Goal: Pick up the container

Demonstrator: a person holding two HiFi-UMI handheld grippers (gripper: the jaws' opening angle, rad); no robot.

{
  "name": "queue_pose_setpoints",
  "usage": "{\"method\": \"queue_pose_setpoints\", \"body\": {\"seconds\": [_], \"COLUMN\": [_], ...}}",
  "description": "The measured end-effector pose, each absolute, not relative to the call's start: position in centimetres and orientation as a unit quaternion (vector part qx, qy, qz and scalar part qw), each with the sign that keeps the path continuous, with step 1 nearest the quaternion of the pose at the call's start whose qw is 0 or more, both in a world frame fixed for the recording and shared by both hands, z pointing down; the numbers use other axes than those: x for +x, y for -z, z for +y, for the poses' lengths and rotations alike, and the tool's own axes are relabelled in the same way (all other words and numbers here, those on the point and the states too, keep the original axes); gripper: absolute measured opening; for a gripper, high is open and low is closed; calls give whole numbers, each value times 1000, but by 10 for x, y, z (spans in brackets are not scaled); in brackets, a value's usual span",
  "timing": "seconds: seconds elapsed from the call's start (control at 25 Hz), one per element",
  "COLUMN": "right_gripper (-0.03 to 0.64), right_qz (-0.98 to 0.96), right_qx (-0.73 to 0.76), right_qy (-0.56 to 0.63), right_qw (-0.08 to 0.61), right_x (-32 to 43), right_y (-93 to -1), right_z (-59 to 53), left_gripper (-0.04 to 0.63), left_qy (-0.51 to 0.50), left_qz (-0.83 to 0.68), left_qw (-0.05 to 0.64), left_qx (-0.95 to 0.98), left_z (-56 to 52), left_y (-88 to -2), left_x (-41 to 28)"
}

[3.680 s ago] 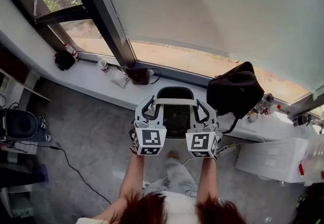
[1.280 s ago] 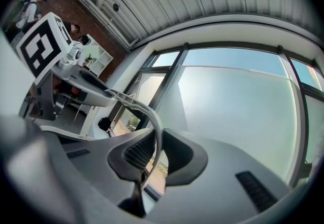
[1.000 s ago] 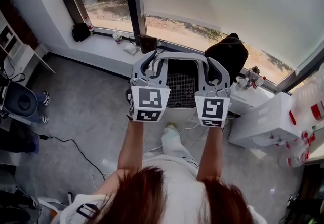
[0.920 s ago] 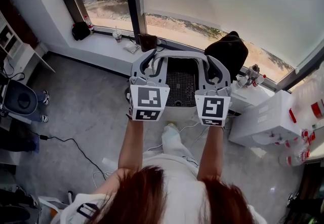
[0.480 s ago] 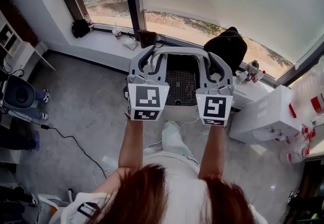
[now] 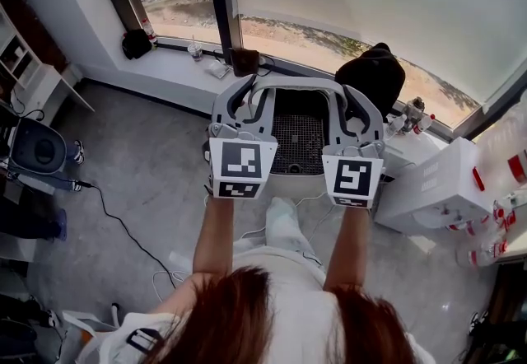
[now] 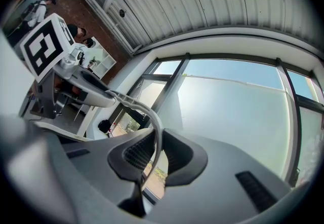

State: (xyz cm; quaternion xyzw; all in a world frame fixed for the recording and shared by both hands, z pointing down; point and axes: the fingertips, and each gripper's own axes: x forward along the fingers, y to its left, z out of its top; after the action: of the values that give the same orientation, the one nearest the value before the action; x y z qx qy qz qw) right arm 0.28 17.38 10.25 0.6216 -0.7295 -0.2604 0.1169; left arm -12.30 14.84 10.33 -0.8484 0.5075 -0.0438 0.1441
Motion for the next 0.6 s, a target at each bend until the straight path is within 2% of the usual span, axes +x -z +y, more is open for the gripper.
{"method": "queue_pose_setpoints", "body": {"seconds": [0.6], "right_gripper": [61], "right_qz": [-732], "right_qx": [618], "right_qy": [260], "right_qw": [121], "right_x": [0], "right_y": [-100], "right_z": [177], "left_gripper": [112], "left_qy": [44], "left_qz": [507], "left_qw": [146], "left_qx": [-848], "left_z": [148], "left_y": [-99], "left_x": [-124]}}
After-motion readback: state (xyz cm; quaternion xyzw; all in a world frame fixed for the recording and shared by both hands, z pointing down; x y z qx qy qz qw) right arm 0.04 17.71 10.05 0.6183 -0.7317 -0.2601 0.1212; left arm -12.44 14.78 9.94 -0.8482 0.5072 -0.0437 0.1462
